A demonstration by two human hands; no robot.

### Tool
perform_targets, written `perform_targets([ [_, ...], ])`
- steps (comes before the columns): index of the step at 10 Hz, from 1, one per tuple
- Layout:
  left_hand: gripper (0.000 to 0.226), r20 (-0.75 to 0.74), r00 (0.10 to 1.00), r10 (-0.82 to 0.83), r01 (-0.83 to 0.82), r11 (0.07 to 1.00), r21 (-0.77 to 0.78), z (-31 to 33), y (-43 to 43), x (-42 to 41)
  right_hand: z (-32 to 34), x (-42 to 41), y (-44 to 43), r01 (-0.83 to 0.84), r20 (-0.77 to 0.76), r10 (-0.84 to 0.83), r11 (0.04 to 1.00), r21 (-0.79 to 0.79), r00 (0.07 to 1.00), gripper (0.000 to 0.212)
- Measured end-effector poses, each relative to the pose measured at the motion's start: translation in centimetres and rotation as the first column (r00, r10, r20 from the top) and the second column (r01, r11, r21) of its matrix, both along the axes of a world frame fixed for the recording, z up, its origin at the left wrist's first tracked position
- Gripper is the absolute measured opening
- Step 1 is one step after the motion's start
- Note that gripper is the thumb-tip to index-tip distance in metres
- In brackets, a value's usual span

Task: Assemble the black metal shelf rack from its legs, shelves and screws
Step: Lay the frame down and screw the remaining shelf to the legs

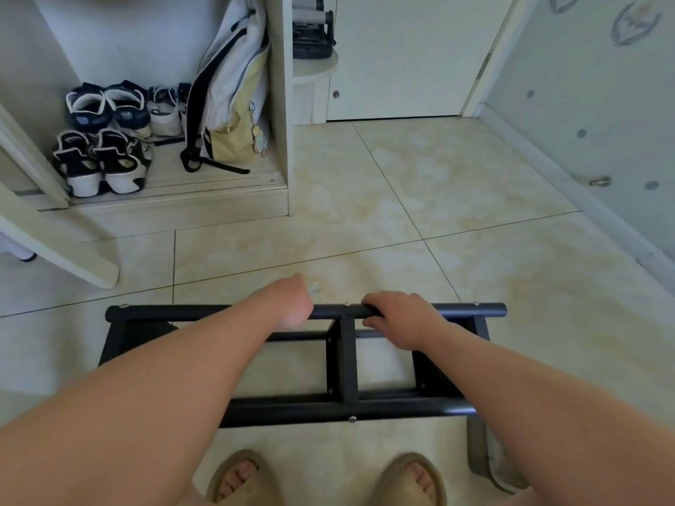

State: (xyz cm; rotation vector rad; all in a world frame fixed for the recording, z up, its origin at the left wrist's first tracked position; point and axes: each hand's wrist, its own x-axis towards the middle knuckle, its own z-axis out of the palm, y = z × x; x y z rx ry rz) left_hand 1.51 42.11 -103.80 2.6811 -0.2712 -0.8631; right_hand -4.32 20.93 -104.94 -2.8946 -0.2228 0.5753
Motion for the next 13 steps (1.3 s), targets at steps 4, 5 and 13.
perform_targets([
  [4, 0.012, -0.020, 0.997, -0.071, 0.072, 0.996, 0.059, -1.6, 2.0, -0.9, -1.7, -1.2, 2.4, -0.066, 0.006, 0.067, 0.997, -0.045, 0.998, 0.021],
  [5, 0.003, -0.042, 0.990, -0.132, 0.135, 0.987, 0.084, -3.0, 1.3, -1.1, -2.7, -1.6, 2.0, -0.065, -0.068, 0.061, 0.996, -0.066, 0.996, 0.019],
  [13, 0.026, -0.415, 0.880, -0.230, 0.336, 0.920, 0.203, -13.2, -2.1, -2.5, -12.3, -4.7, -1.2, -0.325, -0.207, 0.295, 0.936, -0.135, 0.933, 0.062],
])
